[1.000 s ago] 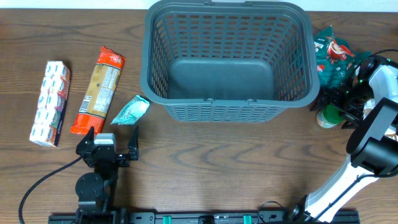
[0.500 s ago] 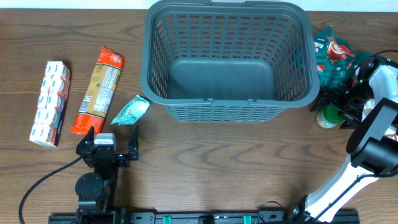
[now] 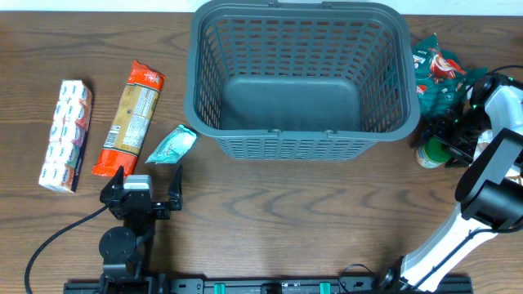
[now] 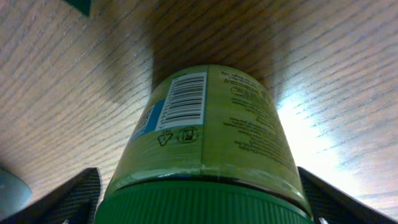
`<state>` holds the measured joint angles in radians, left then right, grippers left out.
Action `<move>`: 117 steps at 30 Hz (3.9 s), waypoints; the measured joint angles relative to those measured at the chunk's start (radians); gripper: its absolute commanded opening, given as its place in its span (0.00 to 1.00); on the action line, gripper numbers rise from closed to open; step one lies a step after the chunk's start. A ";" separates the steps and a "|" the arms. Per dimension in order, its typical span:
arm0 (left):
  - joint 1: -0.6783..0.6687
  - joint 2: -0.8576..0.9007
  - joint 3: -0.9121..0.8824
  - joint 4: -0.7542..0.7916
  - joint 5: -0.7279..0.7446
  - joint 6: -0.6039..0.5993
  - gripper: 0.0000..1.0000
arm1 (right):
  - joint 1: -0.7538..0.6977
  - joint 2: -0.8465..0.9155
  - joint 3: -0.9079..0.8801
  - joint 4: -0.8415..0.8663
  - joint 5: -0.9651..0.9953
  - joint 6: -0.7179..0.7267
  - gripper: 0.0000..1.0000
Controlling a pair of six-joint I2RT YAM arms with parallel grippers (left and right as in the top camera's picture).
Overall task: Pack container
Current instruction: 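Close the right gripper on the green-lidded jar and lift it, then carry the jar over the basket and release it inside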
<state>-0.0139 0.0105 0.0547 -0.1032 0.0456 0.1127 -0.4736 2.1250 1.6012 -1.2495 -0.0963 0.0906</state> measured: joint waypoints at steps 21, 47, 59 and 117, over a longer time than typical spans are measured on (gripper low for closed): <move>0.000 0.000 0.000 0.000 0.000 0.000 0.99 | 0.000 -0.033 -0.002 0.025 0.000 0.000 0.02; 0.000 0.000 0.000 0.000 0.000 0.000 0.99 | 0.370 -0.660 0.671 -0.203 0.017 0.018 0.02; 0.000 0.000 0.000 0.000 0.000 0.000 0.99 | 0.768 -0.387 0.674 -0.237 0.219 0.048 0.02; 0.000 0.000 0.000 0.000 0.000 0.000 0.99 | 0.708 0.029 0.288 -0.093 0.163 0.059 0.20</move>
<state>-0.0139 0.0105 0.0547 -0.1032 0.0460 0.1127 0.2344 2.1536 1.8893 -1.3430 0.0662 0.1493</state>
